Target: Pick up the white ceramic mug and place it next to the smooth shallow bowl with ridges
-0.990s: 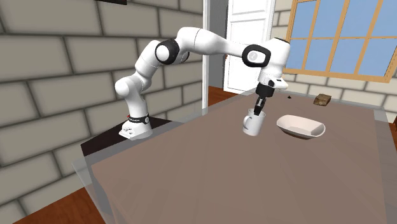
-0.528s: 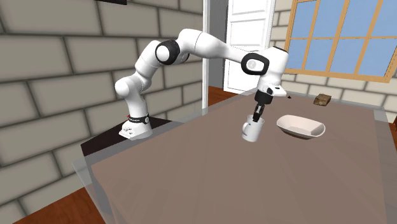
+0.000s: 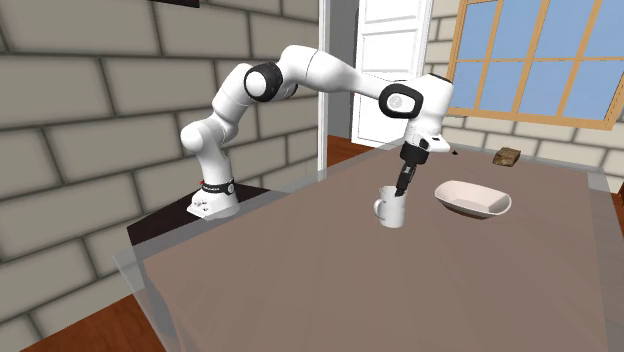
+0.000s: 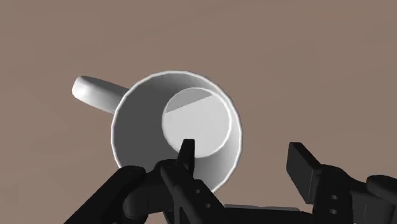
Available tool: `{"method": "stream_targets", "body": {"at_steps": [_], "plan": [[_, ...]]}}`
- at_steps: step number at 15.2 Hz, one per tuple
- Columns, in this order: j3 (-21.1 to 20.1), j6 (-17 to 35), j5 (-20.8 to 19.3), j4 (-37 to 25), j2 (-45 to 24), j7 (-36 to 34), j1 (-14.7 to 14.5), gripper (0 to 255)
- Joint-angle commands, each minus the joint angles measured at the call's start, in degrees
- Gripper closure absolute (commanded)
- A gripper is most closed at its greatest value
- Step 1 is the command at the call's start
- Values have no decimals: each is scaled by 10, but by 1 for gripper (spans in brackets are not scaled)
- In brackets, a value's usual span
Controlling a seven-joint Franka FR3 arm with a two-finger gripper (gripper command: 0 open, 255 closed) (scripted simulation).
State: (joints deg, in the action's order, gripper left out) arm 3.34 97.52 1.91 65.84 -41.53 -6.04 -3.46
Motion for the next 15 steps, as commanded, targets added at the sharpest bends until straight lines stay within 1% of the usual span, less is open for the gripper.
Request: {"method": "stream_targets", "body": {"at_steps": [1,4,8,15], "plan": [[0,0,0,0,0,0,0,0],[0,0,0,0,0,0,0,0],[0,-90,0,-115,-25,-1,3,0],[0,-90,0,-115,-25,-1,3,0]]}}
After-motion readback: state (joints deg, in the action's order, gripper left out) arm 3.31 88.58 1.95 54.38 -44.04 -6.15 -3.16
